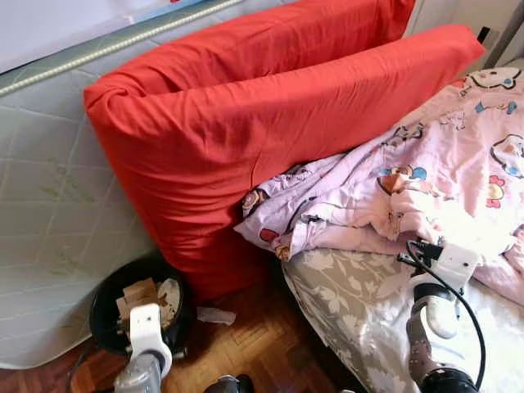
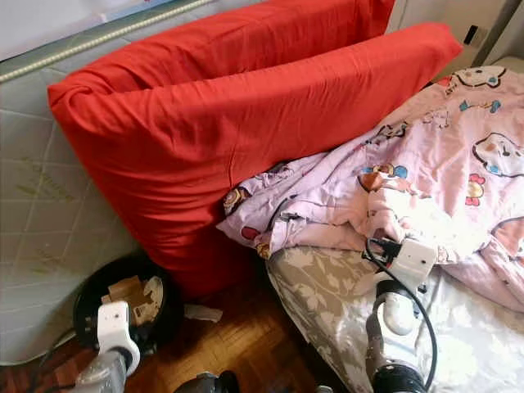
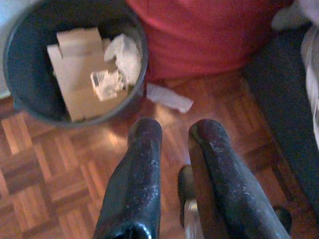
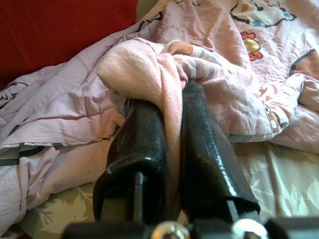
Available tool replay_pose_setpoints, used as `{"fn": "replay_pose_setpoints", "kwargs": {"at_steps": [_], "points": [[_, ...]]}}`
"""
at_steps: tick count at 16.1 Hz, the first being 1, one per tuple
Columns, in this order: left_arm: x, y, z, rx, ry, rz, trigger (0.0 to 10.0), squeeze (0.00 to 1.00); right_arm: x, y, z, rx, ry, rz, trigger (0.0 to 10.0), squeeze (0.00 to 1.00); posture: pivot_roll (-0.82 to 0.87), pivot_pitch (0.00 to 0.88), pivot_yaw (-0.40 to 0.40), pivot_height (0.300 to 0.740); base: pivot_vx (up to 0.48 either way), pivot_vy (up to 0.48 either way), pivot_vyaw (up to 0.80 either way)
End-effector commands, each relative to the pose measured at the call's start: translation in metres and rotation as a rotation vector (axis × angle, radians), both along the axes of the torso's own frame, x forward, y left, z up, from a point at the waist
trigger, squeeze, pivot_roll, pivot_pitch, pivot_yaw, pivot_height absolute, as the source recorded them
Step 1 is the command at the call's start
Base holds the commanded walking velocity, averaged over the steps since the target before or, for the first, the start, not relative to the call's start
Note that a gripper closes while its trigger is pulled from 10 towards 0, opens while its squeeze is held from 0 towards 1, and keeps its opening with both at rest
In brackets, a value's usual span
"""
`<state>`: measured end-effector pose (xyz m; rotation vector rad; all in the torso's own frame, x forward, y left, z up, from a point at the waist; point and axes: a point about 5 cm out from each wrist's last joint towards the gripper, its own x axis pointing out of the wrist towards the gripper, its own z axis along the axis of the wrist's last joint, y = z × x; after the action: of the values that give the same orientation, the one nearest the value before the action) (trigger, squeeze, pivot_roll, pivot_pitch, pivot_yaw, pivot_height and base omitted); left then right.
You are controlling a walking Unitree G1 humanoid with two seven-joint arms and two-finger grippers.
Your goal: Clean up the room
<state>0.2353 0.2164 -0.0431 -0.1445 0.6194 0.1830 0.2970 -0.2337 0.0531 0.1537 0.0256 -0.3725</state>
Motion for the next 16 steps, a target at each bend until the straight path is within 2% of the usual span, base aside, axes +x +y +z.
{"fn": "replay_pose_setpoints", "kwargs": {"at_steps": [1,7,11,16], "points": [[-0.012,0.003,-0.009,-0.010,0.057,0.020,10.0,0.00,-0.002,0.001,-0.004,0.010,0.018,-0.013,10.0,0.00,-0.01,0.192,0.071,0.740,0.000,0.000,0.00],[-0.021,0.003,-0.014,-0.013,0.081,0.031,10.0,0.00,0.000,-0.012,0.006,-0.013,-0.010,-0.084,10.0,0.00,0.00,0.210,0.077,0.740,0.000,0.000,0.00],[-0.023,0.003,-0.015,-0.003,0.076,0.016,10.0,0.00,-0.007,-0.024,0.008,-0.046,-0.019,-0.176,10.0,0.00,0.01,0.213,0.080,0.740,0.000,0.000,0.00],[-0.027,0.005,-0.017,-0.003,0.083,0.013,10.0,0.00,-0.007,-0.021,0.006,-0.046,-0.014,-0.187,10.0,0.00,0.01,0.195,0.080,0.740,-0.102,0.000,0.00]]}}
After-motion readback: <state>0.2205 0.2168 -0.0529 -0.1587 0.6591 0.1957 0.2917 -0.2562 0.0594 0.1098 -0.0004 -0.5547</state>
